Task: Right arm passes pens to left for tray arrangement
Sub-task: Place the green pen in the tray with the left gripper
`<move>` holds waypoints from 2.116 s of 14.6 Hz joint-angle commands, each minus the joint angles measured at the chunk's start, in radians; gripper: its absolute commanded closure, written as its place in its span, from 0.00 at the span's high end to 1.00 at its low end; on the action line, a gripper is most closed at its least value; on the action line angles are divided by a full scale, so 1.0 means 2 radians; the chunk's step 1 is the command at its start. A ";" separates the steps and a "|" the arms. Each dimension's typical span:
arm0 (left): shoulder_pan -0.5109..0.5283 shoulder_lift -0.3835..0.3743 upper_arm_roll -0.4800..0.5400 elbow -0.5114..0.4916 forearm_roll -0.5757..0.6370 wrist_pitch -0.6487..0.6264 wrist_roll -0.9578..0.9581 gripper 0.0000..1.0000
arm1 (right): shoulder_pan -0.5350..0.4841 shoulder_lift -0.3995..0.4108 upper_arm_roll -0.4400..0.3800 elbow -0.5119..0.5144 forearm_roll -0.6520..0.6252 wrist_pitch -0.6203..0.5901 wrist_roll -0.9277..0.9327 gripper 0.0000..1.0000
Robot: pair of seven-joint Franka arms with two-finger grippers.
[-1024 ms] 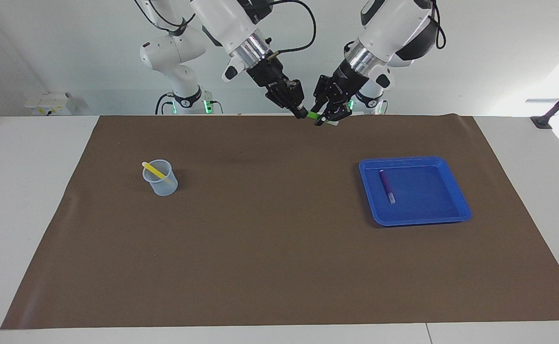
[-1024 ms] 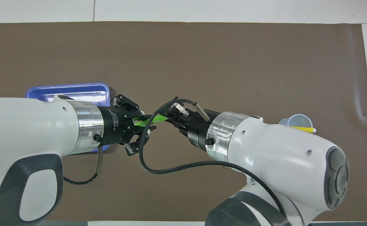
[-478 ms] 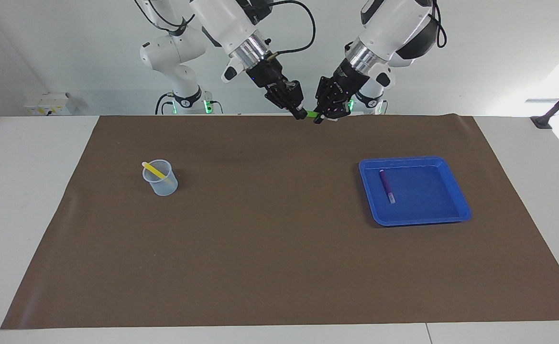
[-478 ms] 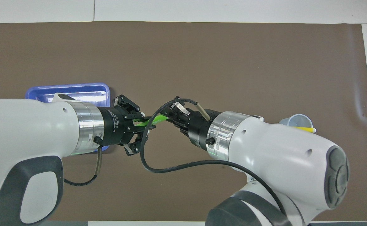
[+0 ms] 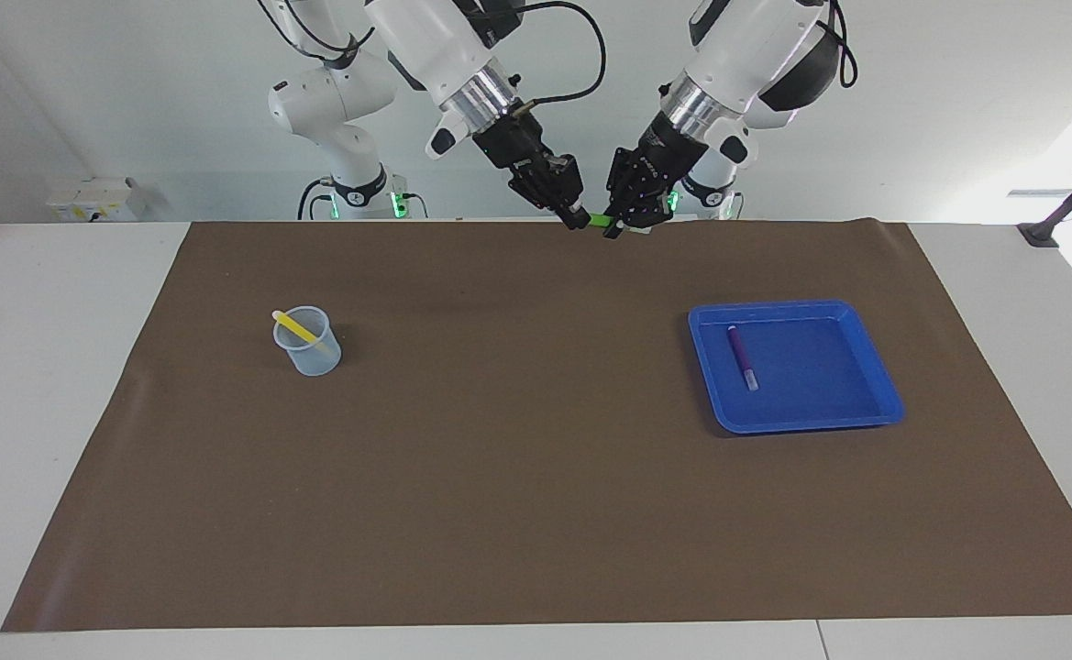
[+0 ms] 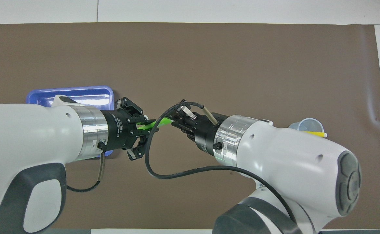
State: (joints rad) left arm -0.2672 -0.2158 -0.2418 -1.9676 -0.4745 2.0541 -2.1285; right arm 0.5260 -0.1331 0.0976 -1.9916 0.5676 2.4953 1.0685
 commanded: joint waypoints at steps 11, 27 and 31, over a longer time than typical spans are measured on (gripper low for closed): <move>0.076 -0.010 0.004 -0.031 0.009 0.004 0.209 0.00 | -0.130 -0.012 -0.002 0.038 -0.002 -0.235 -0.343 1.00; 0.250 0.066 0.007 -0.118 0.107 -0.040 0.959 0.00 | -0.347 -0.025 -0.002 -0.079 -0.210 -0.258 -1.155 0.91; 0.260 0.115 0.007 -0.118 0.166 0.010 1.027 0.00 | -0.381 -0.011 -0.002 -0.129 -0.209 -0.183 -1.256 0.69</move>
State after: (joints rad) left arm 0.2470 -0.0282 -0.2213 -2.2061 -0.1935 2.0208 -0.1199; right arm -0.1970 -0.1573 0.0789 -2.2043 0.1652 2.0777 -1.3643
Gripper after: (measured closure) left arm 0.815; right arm 0.211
